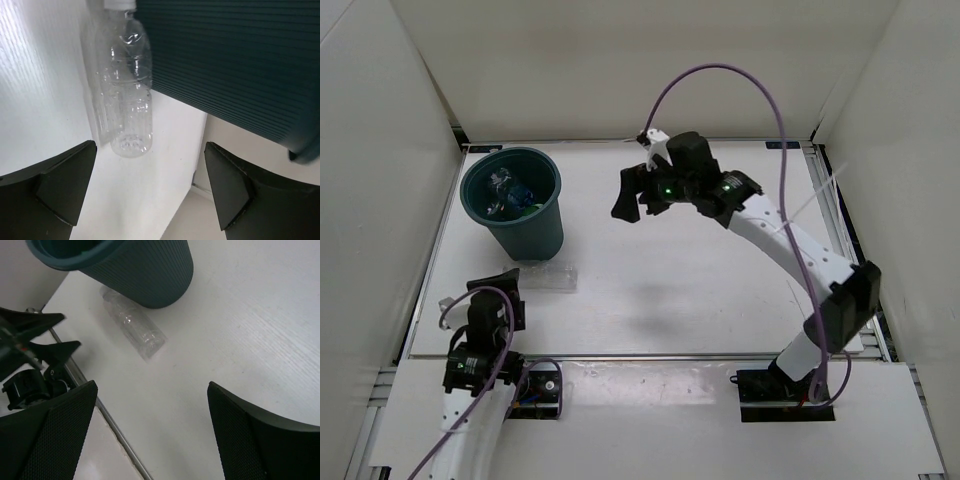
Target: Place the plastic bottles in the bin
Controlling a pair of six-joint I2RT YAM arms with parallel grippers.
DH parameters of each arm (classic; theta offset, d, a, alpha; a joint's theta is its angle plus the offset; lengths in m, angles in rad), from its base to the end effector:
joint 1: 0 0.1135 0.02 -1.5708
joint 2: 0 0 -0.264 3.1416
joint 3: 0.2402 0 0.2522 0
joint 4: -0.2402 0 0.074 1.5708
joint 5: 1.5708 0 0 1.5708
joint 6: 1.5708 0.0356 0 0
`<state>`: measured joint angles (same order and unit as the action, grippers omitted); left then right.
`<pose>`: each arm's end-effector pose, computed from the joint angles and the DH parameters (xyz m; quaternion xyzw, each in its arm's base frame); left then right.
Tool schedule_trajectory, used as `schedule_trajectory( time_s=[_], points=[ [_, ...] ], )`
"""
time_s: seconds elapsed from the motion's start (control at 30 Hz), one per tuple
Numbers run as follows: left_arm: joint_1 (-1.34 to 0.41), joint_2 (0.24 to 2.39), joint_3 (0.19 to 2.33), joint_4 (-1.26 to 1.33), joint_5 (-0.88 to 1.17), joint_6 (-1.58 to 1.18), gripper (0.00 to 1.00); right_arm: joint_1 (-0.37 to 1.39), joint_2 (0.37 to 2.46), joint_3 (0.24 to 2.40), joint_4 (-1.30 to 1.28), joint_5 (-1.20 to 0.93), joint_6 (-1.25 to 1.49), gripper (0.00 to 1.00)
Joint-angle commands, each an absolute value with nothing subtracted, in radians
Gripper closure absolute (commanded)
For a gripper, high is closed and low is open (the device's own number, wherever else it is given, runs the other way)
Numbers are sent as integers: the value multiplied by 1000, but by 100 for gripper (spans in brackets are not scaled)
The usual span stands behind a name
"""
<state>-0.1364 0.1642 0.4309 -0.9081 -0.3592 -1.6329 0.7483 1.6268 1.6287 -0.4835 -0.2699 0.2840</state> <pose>0.0671 0.0034 0.2149 -0.6571 0.5902 -0.2400 0.4029 0.2688 0.2625 0.3874 -0.2628 0.8088 0.3534 0.3897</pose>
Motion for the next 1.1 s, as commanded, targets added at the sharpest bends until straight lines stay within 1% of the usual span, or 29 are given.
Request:
schedule_trajectory(
  time_s=[0.0, 0.13, 0.2, 0.33, 0.37, 0.47, 0.5, 0.57, 0.73, 0.9, 1.0, 1.03, 1.07],
  points=[
    [-133, 172, 322, -666, -295, -1753, 0, 749, 1494, 1651, -503, -224, 270, 6],
    [-133, 286, 210, -484, -284, -1723, 0, 727, 1405, 1624, -512, -187, 261, 4],
    [-133, 314, 184, -439, -275, -1709, 0, 715, 1391, 1624, -521, -196, 252, 4],
    [-123, 368, 109, -263, -296, -1689, 0, 689, 1391, 1649, -554, -206, 210, 4],
    [-114, 388, 100, -185, -296, -1677, 0, 663, 1391, 1649, -567, -206, 210, 4],
    [-63, 501, 100, -74, -218, -1589, 0, 615, 1382, 1649, -568, -245, 199, 3],
    [-54, 564, 110, -28, -187, -1573, 0, 604, 1382, 1649, -568, -256, 199, 3],
    [-39, 623, 110, 26, -163, -1560, 0, 572, 1382, 1649, -568, -278, 199, 3],
    [-14, 790, 144, 54, -100, -1551, 0, 517, 1382, 1640, -568, -330, 230, 3],
    [-5, 874, 169, 54, -100, -1528, 0, 477, 1382, 1640, -568, -348, 250, 3],
    [21, 974, 205, 75, -52, -1478, 0, 457, 1370, 1618, -568, -357, 250, 3],
    [21, 1004, 218, 96, -10, -1456, 4, 457, 1370, 1618, -568, -357, 250, 3],
    [37, 1059, 245, 97, 12, -1436, 10, 457, 1359, 1608, -568, -347, 250, 3]
  ],
)
